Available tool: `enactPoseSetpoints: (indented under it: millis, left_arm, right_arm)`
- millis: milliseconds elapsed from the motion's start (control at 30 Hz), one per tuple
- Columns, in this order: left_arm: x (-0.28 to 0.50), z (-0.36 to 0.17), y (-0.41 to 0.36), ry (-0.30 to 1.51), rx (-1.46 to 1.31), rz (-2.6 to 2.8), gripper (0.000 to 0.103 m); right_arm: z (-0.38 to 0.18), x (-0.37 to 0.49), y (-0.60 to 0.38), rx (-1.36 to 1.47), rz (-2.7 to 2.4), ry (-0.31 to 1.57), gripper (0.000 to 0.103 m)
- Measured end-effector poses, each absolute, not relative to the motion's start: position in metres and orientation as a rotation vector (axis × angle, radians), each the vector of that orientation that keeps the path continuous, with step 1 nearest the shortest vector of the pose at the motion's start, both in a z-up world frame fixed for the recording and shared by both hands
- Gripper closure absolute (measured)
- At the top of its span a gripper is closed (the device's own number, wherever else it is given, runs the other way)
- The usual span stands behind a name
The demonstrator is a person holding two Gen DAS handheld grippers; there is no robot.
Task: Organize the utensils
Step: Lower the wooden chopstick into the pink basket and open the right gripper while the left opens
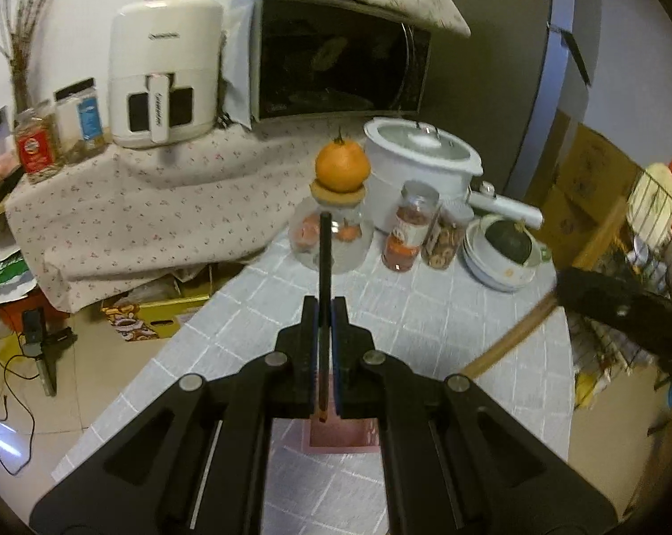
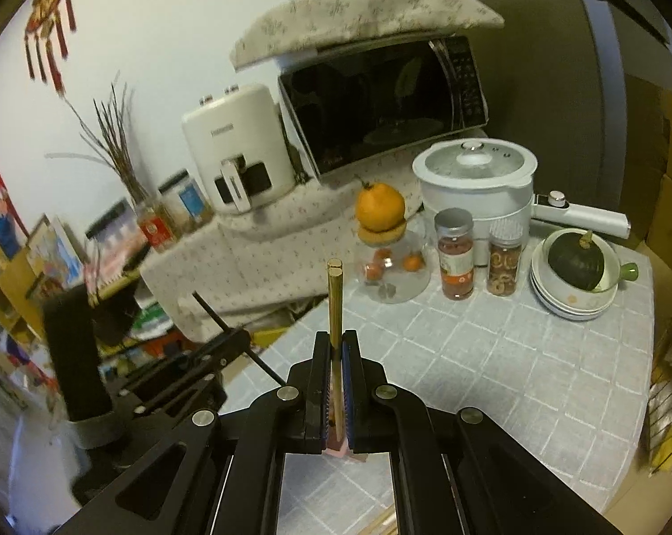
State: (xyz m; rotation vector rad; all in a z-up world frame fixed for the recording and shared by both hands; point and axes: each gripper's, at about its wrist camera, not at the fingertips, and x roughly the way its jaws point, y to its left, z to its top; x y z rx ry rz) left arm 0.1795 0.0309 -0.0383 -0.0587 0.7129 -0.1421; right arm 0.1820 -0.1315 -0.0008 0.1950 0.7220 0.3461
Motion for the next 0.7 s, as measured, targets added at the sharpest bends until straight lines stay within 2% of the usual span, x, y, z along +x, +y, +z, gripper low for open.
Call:
enactPoseSetpoints:
  millis: [200, 567, 633, 700]
  left_arm:
    - [0.195, -0.049, 0.028, 0.796, -0.008, -0.176, 0.097]
    - [0.216, -0.05, 0.039, 0.85, -0.093, -0.217, 0.096]
    - [0.216, -0.05, 0.038, 0.844, -0.098, -0.224, 0.094]
    - [0.214, -0.048, 0.037, 0.836, -0.094, -0.225, 0.081]
  right_arm:
    - [-0.029, 0.208, -0.115, 0.16, 0.348, 0.813, 0.098]
    - [-0.059, 0.234, -0.107, 0.203, 0.374, 0.922, 0.095]
    - [-0.058, 0.234, -0.11, 0.224, 0.375, 0.92, 0.093]
    - [-0.055, 0.234, -0.113, 0.24, 0.377, 0.913, 0.083]
